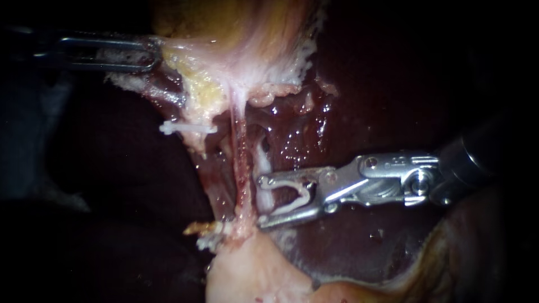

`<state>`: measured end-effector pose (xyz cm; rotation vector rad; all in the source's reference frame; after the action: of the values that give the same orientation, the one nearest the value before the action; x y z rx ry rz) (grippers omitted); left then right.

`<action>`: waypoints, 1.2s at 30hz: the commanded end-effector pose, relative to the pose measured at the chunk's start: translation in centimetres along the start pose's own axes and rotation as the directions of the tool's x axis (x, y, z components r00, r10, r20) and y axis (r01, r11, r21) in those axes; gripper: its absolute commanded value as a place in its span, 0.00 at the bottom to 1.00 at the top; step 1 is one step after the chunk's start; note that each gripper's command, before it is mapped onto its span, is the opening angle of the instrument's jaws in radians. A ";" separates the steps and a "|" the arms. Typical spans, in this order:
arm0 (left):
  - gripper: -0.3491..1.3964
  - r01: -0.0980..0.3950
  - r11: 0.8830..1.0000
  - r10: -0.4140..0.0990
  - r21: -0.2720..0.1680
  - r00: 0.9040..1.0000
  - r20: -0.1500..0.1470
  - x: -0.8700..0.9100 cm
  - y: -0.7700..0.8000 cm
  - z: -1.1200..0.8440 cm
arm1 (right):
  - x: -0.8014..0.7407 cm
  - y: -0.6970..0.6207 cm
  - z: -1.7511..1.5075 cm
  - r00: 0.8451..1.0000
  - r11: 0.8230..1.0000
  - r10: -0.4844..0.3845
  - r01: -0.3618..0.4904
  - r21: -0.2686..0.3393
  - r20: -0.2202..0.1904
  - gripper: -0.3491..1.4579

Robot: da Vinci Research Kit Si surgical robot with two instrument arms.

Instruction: Clipping first clip right tube

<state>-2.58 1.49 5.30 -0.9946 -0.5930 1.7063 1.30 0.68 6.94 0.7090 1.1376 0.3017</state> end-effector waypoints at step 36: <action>0.00 0.000 1.000 0.000 0.001 1.000 0.000 0.00 0.01 0.01 | 0.04 0.09 0.74 0.995 0.998 0.038 -0.034 0.046 -0.095 0.47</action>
<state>-2.59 1.49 5.29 -0.9945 -0.5926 1.7059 2.00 0.50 7.15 0.7624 1.2256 0.3443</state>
